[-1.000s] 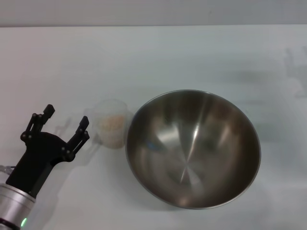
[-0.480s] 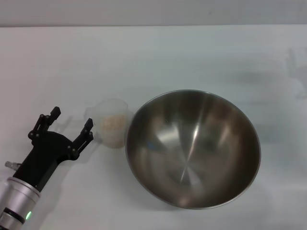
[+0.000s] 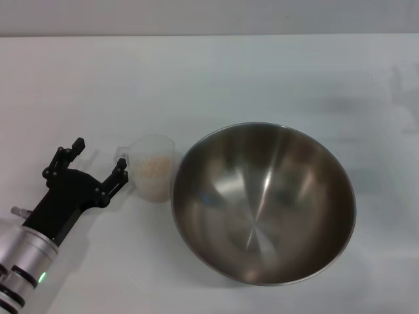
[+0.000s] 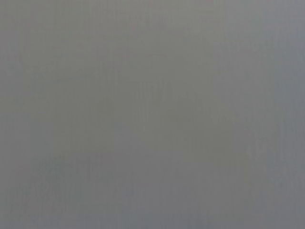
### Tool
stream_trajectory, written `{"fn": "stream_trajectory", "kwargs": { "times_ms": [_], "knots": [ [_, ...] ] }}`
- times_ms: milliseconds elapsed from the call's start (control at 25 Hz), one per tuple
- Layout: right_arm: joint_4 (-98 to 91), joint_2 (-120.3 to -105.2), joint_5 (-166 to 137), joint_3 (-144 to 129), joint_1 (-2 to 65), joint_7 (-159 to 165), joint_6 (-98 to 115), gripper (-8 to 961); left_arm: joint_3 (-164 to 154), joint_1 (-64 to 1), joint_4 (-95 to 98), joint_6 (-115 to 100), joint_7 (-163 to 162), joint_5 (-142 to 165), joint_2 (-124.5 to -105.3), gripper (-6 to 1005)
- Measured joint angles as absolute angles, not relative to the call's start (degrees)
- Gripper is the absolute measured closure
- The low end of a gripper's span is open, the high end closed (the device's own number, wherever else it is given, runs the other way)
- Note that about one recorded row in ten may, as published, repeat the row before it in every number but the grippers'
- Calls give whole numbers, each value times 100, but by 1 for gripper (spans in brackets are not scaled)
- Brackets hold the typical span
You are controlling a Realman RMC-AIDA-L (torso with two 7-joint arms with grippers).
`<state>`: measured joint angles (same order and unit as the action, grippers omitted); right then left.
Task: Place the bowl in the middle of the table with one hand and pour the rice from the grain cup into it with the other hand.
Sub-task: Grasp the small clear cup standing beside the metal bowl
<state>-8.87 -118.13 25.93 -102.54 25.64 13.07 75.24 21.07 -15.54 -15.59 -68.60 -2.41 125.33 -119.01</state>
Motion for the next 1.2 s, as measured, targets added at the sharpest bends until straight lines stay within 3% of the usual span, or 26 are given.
{"fn": "stream_trajectory", "kwargs": {
  "times_ms": [760,1200],
  "knots": [
    [-901,-11797,2602,-10245,2646,1307,7348,478,2316,-1590,-1602,-6807,-270,12560,-11892,236],
    [-925,-11797,2602,-10245,2645,1308,7358,478,2289,-1598,-1627,-6836,-282,12567,-11897,670]
  ]
}}
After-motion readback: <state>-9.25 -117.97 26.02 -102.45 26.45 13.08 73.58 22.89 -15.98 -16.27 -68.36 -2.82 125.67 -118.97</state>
